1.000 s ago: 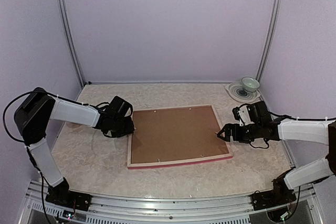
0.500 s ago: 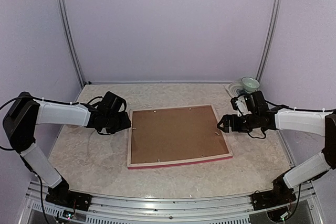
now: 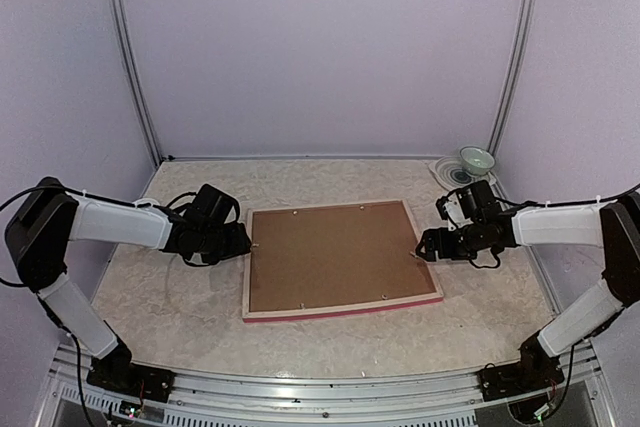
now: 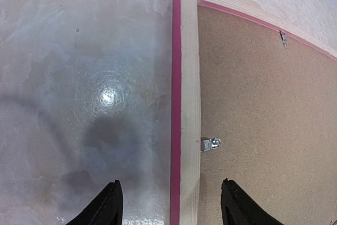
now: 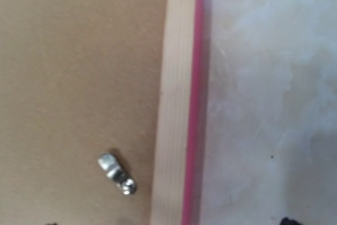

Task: Put the photo into the frame
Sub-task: Press the fastener onto the backboard.

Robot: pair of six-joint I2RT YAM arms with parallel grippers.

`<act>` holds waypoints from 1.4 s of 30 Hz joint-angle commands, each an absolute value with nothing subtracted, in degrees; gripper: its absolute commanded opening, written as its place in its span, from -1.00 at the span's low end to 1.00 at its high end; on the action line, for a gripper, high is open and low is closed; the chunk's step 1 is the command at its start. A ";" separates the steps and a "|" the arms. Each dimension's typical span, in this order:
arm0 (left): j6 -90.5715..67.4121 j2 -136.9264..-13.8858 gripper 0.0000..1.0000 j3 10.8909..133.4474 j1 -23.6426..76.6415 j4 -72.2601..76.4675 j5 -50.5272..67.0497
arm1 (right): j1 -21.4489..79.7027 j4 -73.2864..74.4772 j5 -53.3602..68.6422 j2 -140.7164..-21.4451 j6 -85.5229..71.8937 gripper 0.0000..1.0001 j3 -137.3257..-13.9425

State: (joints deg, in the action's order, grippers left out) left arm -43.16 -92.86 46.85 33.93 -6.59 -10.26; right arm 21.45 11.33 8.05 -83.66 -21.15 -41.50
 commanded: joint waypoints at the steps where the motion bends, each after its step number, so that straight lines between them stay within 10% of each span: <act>1: -42.26 -93.34 0.27 46.04 34.91 -4.33 -9.49 | 20.82 11.37 6.39 -86.07 -20.48 0.79 -43.64; 42: -42.54 -96.77 0.26 44.25 36.39 -2.33 -8.88 | 21.79 9.25 4.83 -96.34 -20.48 0.51 -48.14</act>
State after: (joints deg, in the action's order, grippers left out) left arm -43.16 -96.12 45.25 36.05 -3.20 -9.26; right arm 21.56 9.52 5.56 -94.87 -20.18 -47.11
